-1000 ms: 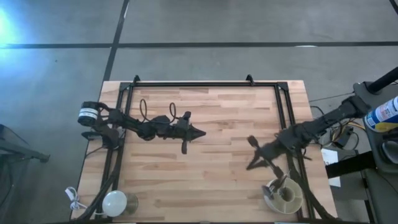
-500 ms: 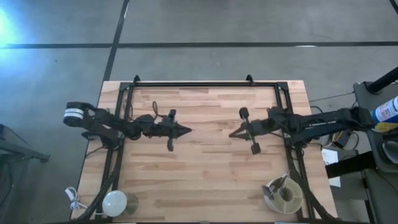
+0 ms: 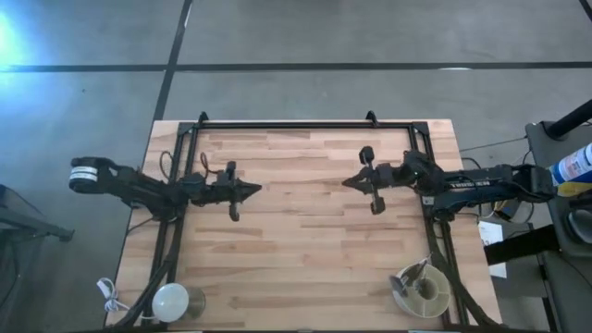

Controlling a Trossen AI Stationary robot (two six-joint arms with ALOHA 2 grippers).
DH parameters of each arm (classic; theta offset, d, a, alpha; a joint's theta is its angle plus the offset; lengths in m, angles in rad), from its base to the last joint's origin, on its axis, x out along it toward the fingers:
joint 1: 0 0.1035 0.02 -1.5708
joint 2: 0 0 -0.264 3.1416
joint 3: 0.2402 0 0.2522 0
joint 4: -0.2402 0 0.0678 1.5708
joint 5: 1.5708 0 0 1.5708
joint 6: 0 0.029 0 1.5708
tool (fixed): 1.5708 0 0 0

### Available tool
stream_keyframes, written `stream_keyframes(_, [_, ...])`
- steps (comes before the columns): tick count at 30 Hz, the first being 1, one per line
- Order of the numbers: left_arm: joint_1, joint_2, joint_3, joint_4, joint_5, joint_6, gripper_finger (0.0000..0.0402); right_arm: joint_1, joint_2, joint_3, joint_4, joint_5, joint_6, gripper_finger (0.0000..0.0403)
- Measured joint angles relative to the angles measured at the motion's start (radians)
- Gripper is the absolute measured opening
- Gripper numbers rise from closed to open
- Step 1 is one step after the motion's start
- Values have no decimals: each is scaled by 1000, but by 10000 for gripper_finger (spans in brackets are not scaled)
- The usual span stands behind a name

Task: Put items in baskets/containers
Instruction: Return to Home Position

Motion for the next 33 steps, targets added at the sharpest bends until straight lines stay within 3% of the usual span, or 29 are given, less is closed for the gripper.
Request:
stream_keyframes(4, [0,-63,-59,1,-23,-6,0,-10,-67,-92,55,53,-2,8])
stream_keyframes(9, [0,-136,-58,-113,-33,-10,0,-33,-220,-192,14,78,35,8])
stream_keyframes(22, [-2,-285,-59,-294,-92,-20,0,-42,-776,-195,-676,297,12,8])
stream_keyframes(28, [-2,-359,-59,-391,-132,-21,0,-42,-1030,-203,-880,352,12,8])
stream_keyframes(33, [-2,-419,-59,-455,-139,-22,0,-42,-1029,-225,-880,371,13,8])
